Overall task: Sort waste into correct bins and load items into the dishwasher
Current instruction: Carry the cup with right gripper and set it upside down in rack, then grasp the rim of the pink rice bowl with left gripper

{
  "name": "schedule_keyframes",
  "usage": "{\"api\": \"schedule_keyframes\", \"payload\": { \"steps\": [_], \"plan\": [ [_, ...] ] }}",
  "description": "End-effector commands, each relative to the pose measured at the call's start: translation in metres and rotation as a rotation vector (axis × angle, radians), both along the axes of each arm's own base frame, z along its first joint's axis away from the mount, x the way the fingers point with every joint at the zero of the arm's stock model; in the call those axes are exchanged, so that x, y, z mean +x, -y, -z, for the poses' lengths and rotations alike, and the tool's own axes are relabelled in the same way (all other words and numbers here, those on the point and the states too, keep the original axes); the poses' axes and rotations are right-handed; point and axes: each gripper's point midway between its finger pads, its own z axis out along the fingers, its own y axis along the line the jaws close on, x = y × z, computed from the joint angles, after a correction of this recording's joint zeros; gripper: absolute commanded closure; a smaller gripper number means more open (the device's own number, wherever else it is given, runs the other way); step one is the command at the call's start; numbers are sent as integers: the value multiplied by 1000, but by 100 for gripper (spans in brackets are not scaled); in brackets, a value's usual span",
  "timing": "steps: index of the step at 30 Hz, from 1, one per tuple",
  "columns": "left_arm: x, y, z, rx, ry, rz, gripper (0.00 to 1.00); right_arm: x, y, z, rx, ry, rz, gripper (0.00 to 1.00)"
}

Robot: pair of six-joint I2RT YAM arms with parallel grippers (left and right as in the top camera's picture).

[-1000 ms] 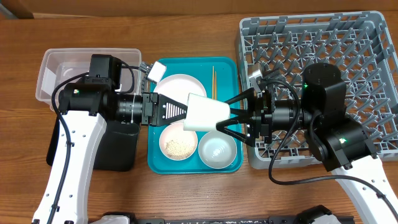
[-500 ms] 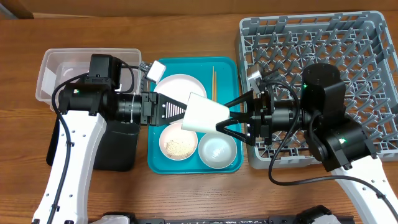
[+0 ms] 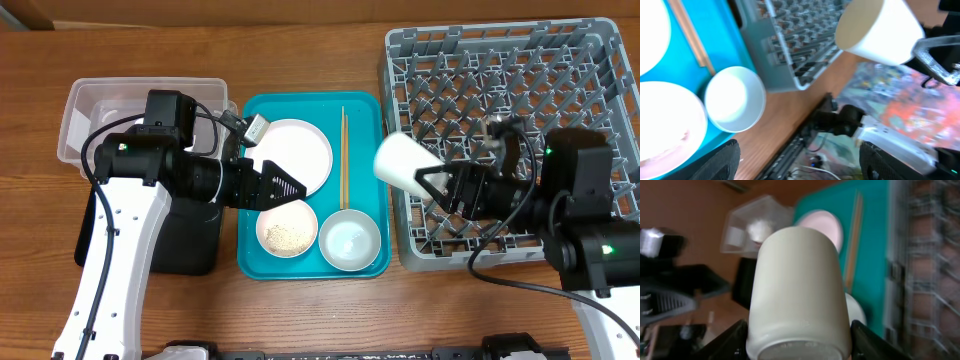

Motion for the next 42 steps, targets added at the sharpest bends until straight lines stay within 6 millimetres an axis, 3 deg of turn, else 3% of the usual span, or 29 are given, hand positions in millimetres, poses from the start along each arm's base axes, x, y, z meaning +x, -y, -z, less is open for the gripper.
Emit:
{"api": "schedule_keyframes", "payload": {
  "steps": [1,8,15,21,25,30,35,38,40,42],
  "plan": [
    [4,-5,9,71,9,-17,21,1,56,35,-213,-159,338,48],
    [8,-7,11,91,25,-22,21,-33,64,76,-301,-429,352,50],
    [8,-7,11,92,24,-22,24,-30,62,105,-373,-569,335,48],
    [8,-9,13,106,14,-31,28,-25,52,118,-392,-609,286,25],
    [7,-22,35,275,-46,-95,32,-4,50,93,-344,-492,313,16],
    [1,-30,66,588,-73,-155,34,18,37,29,-236,-248,283,15],
    [1,-10,91,768,-16,-192,35,23,24,-33,-122,11,237,13],
    [5,-2,110,852,-1,-258,37,18,25,-44,-110,53,240,13],
    [10,0,123,898,-14,-333,39,15,24,-43,-106,47,233,13],
    [18,14,143,890,-51,-367,45,10,22,-37,-104,11,218,11]
  ]
}}
